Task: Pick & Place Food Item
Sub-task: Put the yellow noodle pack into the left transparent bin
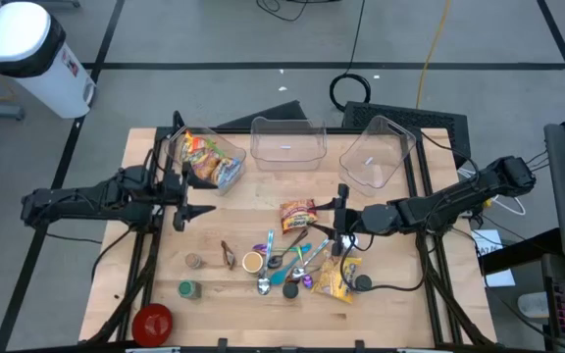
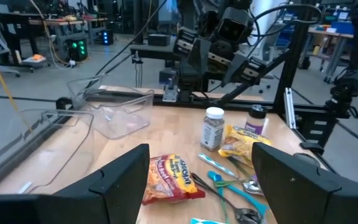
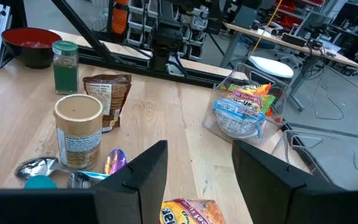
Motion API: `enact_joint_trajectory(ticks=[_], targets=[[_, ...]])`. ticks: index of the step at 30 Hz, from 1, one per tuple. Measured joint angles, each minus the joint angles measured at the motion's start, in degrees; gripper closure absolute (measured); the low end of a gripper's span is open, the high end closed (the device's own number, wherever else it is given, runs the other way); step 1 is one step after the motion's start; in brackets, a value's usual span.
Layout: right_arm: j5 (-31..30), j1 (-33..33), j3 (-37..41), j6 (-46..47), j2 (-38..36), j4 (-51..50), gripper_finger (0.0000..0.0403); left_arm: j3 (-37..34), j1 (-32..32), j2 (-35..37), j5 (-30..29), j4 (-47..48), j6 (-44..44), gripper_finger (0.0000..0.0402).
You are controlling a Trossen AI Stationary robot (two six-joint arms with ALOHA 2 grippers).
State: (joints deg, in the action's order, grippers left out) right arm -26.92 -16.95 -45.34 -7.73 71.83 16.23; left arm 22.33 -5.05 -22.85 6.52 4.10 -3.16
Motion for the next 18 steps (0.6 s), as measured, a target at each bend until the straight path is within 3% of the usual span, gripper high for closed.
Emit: enact_joint_trajectory(ticks=[18], targets=[[0.0,0.0,0.0,0.0,0.0,0.0,0.0231,0.0,5.2,0.0,0.3,0.3,-3.2,0.011]])
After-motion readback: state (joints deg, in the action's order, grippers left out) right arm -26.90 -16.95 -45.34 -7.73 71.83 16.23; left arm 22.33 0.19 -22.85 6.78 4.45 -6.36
